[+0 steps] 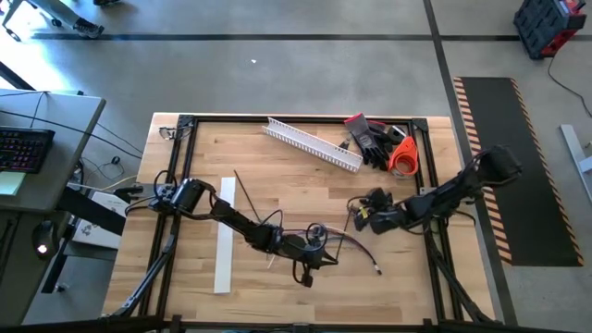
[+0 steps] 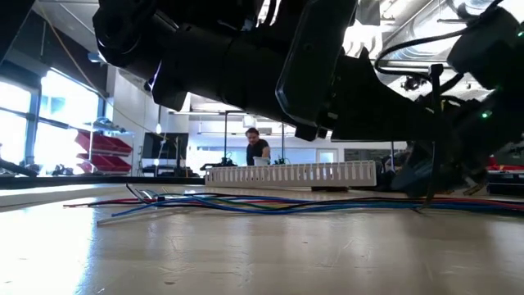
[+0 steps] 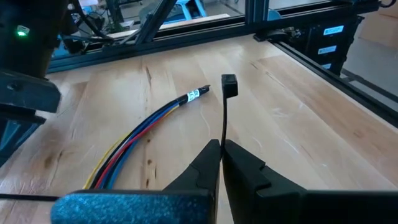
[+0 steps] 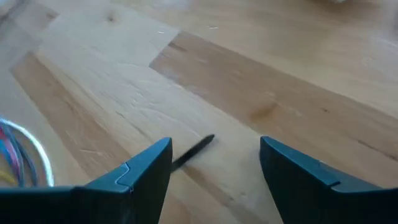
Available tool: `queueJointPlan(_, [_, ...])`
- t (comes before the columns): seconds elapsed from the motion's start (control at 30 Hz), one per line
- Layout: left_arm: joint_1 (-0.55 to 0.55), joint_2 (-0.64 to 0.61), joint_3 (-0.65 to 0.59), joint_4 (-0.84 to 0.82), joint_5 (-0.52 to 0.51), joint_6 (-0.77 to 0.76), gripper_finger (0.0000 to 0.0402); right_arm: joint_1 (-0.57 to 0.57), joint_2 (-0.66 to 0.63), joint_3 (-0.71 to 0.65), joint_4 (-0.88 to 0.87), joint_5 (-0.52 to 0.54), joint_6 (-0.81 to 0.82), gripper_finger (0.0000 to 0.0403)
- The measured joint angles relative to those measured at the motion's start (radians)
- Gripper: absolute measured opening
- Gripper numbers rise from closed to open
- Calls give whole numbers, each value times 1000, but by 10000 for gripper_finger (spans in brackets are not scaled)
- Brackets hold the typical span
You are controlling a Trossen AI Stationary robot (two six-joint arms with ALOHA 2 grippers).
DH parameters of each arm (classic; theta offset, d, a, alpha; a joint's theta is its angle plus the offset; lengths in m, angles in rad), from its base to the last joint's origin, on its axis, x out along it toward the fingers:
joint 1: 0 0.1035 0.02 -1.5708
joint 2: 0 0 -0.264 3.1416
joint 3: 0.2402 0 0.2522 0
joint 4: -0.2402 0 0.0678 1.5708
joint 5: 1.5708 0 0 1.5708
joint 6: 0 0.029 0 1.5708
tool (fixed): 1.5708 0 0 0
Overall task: Ziptie cables
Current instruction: Wrap the right zip tie on the cable
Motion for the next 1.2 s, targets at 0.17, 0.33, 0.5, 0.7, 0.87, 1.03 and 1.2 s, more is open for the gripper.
queueJointPlan(0.17, [0, 0, 0, 1, 0, 0, 0, -48, 0, -37, 125, -73, -102, 229])
queueJointPlan(0.33, [1, 0, 0, 2, -1, 0, 0, -67, 2, -23, 153, -156, -165, 224])
queueJointPlan(0.5, [1, 0, 0, 2, -1, -1, 0, -90, 2, -22, 167, -214, -183, 208])
queueJointPlan(0.7, [1, 0, -1, 3, 0, -1, 0, -90, 2, -21, 180, -266, -212, 188])
queueJointPlan(0.87, [1, 0, -1, 3, 0, -1, 0, -89, 3, -21, 201, -296, -233, 169])
queueJointPlan(1.03, [1, 0, -1, 3, 0, -1, 0, -88, 3, -22, 215, -289, -288, 156])
queueJointPlan(1.2, [1, -1, -1, 2, -1, -1, 0, -90, 4, -22, 238, -224, -294, 164])
